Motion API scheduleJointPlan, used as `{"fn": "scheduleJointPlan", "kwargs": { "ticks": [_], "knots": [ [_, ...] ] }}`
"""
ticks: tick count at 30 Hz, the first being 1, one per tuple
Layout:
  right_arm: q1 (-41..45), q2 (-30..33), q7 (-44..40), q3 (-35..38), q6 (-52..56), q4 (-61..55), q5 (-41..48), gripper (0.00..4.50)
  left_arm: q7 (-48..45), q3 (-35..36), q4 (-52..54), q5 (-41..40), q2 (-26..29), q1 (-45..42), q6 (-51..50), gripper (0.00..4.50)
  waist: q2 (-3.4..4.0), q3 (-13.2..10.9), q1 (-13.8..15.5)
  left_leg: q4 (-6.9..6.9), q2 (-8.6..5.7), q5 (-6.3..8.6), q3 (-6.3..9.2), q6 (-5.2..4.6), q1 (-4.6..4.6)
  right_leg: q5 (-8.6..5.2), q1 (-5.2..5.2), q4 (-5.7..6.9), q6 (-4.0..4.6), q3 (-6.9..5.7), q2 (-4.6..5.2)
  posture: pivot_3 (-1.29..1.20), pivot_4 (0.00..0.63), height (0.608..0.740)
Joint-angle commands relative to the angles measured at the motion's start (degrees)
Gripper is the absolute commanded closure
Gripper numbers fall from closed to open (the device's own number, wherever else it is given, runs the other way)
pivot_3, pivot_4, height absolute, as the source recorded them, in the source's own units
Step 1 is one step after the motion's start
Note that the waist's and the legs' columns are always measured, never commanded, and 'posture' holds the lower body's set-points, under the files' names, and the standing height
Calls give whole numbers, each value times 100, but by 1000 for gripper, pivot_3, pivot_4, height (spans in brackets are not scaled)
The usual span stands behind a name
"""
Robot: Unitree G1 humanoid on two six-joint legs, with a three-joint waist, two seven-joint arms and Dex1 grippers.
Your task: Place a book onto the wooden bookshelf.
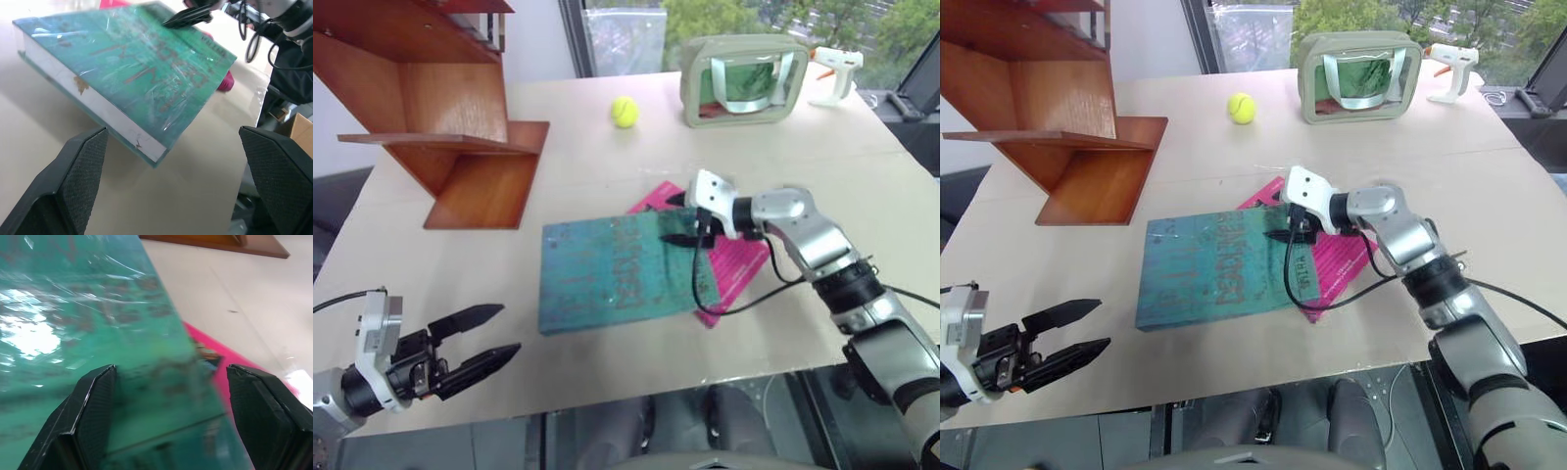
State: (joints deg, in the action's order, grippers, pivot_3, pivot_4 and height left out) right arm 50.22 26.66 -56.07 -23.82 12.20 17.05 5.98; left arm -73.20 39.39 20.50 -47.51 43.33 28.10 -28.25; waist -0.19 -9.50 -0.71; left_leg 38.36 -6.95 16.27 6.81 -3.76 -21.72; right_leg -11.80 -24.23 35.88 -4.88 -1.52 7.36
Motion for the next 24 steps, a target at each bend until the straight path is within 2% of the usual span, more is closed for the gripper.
{"fn": "scheduleJointPlan", "kwargs": {
  "ticks": [1,7,16,18,22,24],
  "knots": [
    [-25,279,-165,60,68,483,-363,839,58,96,194,-87,-66,27,115,0,1,2,5,0,0,0,0,0,4,1,5,0,1,1,0,0,150,740],
    [-434,608,-688,144,548,-147,-208,839,123,-31,223,-60,-113,-39,131,0,-2,19,24,0,0,5,1,8,10,1,14,-2,1,0,-1,0,150,740],
    [-991,875,-143,535,1526,-631,-401,839,182,-382,87,-51,-33,-476,51,0,-6,68,54,1,3,14,1,23,21,1,23,0,2,2,-3,0,150,740],
    [-1180,836,-8,866,1705,-967,-149,839,149,-448,66,-46,-25,-494,37,0,-18,80,86,1,3,14,0,24,23,1,26,-1,2,2,-3,0,150,740],
    [-1630,852,-41,2035,2347,-2401,1030,839,61,-553,1,-35,27,-569,36,0,-8,66,168,0,4,16,4,26,26,1,31,-1,2,1,-3,0,150,740],
    [-1930,1065,-25,2370,2823,-3086,1373,1354,11,-620,-72,6,66,-640,80,0,12,52,158,1,3,16,5,25,11,1,17,-1,2,1,-2,0,150,740]
  ]
}}
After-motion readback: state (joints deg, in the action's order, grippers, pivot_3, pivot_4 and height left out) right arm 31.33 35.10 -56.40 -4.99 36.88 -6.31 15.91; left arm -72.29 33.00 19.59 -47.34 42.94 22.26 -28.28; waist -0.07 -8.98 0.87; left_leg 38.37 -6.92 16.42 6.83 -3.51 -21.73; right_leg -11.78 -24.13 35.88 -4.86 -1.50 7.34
